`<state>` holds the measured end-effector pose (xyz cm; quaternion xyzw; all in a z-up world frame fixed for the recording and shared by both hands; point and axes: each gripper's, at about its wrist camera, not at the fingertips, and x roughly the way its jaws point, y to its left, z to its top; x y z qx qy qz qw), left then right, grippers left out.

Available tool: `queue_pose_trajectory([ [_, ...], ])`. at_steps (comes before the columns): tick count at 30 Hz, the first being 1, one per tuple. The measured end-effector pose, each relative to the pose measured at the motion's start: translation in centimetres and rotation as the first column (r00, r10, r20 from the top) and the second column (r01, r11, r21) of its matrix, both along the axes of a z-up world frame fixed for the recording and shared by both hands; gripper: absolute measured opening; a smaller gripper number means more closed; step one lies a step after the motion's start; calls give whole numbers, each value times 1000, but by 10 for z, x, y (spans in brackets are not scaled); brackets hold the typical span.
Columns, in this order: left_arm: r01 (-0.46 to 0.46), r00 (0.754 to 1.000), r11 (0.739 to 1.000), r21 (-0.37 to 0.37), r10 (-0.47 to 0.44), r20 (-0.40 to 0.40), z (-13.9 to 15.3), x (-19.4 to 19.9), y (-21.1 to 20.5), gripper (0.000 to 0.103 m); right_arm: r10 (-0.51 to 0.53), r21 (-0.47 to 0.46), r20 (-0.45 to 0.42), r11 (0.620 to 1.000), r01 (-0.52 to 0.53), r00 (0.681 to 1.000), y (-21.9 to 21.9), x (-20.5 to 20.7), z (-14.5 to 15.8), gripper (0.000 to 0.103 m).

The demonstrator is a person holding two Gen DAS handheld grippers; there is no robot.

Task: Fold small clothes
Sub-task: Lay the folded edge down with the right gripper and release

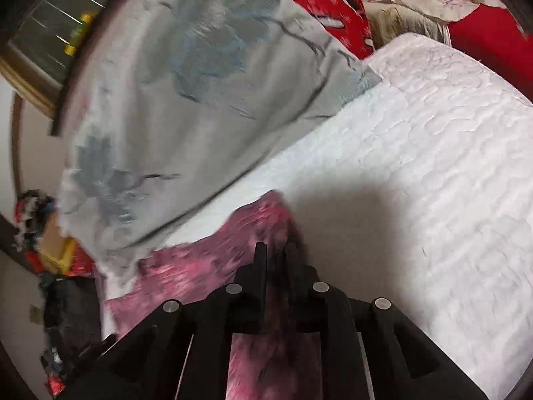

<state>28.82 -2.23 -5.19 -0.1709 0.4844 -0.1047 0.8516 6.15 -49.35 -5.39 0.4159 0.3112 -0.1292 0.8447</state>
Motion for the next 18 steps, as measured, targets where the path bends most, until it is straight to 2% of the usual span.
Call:
queue_pose_trajectory([
  [1, 12, 1000, 1000, -16, -12, 3, 4, -4, 2, 44, 10, -1, 10, 1000, -10, 1000, 4, -12, 3, 32],
  [3, 52, 999, 998, -25, -53, -8, 6, -13, -3, 44, 42, 4, -5, 999, -42, 999, 15, -34, 1, 47],
  [4, 86, 996, 996, -16, -86, -6, 6, -19, -9, 44, 56, 4, -22, 998, -56, 998, 25, -46, -4, 47],
  [5, 111, 994, 994, 9, -111, -7, 5, -24, -17, 44, 70, 6, -31, 998, -70, 997, 28, -53, -8, 46],
  [6, 132, 991, 990, 40, -131, -11, 2, -29, -23, 44, 92, 11, -43, 996, -92, 995, 37, -54, -14, 38],
  [7, 159, 987, 984, 76, -158, -17, -4, -34, -30, 44, 131, 7, -65, 991, -131, 989, 45, -56, -19, 9],
  [8, 172, 985, 980, 102, -170, -21, -7, -37, -35, 44, 165, -46, -85, 984, -169, 983, 54, -59, -17, 9],
  [11, 165, 986, 974, 154, -164, -13, -13, -41, -38, 45, 121, -114, 9, 986, -119, 993, 60, -75, 0, 8],
  [13, 172, 985, 972, 162, -173, -7, -13, -43, -37, 45, 102, -120, -33, 987, -105, 994, 58, -73, -6, 8],
  [15, 181, 983, 970, 161, -182, -13, -12, -44, -34, 45, 107, -102, -168, 987, -126, 980, 58, -66, -25, 9],
  [16, 172, 985, 975, 139, -171, -17, -10, -44, -27, 44, 96, -115, -156, 987, -115, 983, 61, -71, -21, 15],
  [18, 147, 989, 983, 109, -148, -2, -3, -47, -15, 45, 58, -115, -97, 991, -69, 994, 62, -84, -6, 18],
])
